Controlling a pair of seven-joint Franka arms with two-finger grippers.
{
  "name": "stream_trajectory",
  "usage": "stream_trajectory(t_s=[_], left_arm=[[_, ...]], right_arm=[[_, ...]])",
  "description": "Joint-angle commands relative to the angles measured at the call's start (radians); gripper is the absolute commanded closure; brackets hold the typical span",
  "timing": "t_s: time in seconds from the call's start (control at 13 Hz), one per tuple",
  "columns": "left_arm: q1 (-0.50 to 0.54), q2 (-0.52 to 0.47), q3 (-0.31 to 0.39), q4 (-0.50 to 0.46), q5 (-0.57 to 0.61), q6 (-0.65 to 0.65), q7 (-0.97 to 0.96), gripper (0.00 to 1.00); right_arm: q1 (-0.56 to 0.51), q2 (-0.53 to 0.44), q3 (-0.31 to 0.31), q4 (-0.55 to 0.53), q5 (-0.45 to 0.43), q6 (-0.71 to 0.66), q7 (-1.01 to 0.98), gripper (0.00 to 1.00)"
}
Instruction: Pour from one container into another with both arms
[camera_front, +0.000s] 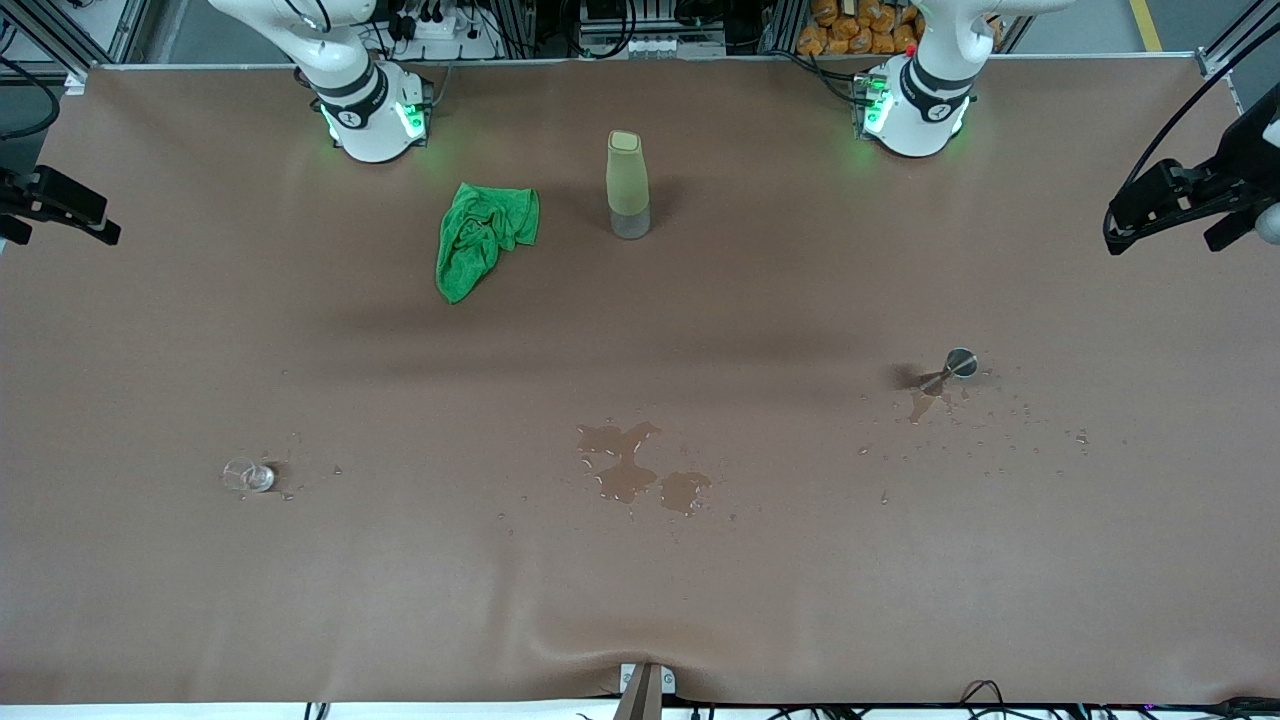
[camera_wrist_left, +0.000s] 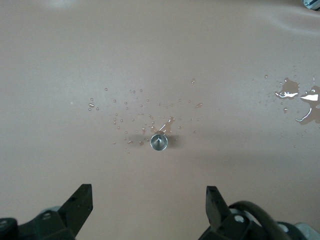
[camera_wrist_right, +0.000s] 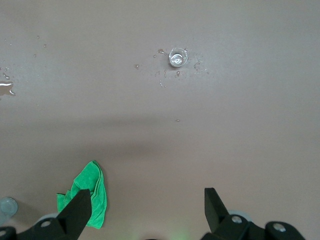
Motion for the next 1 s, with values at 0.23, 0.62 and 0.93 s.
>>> stream_trajectory(t_s=[0.23, 0.62, 0.93], left_arm=[[-0.001, -0.010, -0.007, 0.004, -0.010, -0.002, -0.014, 0.00], [-0.001, -0.011, -0.010, 0.004, -0.010, -0.002, -0.004, 0.00], [-0.001, -0.011, -0.025, 0.006, -0.002, -0.002, 0.026, 0.00]], right_arm=[[0.004, 0.003, 0.000, 0.008, -0.009, -0.001, 0.016, 0.00], [0.002, 0.003, 0.000, 0.008, -0.009, -0.001, 0.016, 0.00], [0.001, 0.003, 0.000, 0.008, -0.009, -0.001, 0.016, 0.00]])
